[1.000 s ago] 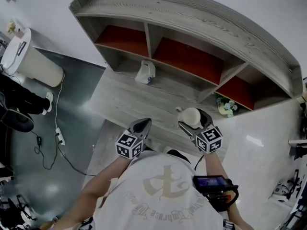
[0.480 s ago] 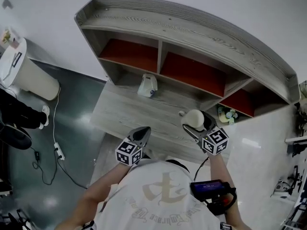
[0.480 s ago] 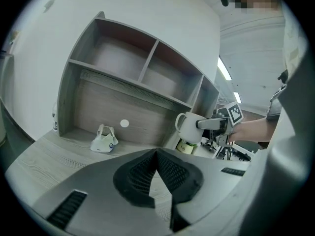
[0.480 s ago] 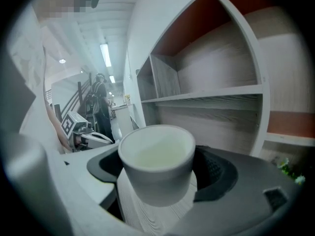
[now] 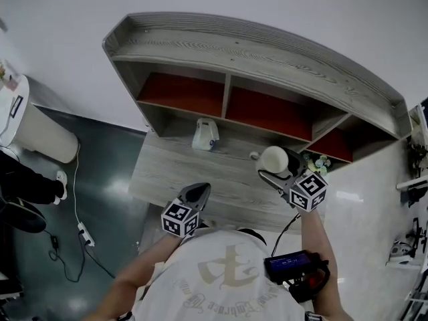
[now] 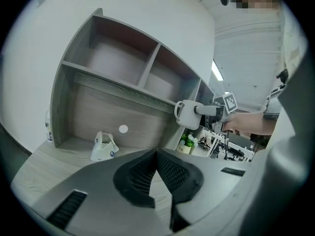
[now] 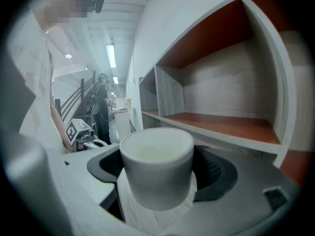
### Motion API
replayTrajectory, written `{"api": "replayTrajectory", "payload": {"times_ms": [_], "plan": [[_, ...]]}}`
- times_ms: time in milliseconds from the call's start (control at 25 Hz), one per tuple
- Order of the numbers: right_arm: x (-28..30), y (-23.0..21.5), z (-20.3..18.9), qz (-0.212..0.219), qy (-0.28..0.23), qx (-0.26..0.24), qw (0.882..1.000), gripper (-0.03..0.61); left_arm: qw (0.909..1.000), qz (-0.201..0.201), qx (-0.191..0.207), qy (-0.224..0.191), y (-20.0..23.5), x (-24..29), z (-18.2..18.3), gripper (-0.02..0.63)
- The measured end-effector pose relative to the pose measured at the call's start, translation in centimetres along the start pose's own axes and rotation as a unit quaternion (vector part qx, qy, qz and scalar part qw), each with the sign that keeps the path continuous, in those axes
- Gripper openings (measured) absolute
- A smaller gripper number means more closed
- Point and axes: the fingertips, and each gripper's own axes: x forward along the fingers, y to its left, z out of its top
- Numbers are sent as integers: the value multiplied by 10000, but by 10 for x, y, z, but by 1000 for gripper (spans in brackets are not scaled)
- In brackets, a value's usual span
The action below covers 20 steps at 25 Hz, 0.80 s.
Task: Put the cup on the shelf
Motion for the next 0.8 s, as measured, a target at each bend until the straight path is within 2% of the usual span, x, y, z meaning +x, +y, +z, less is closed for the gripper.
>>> {"api": "replayTrajectory", "payload": {"times_ms": [320,800], "plan": [[5,5,52,44,-337,-190,9992,425,9998,-170,62,9,16,-7,7,2],[17,-14,118,-401,-828,-224,9955,423,9995,-294,87,-30,33,-10,12,2]]}}
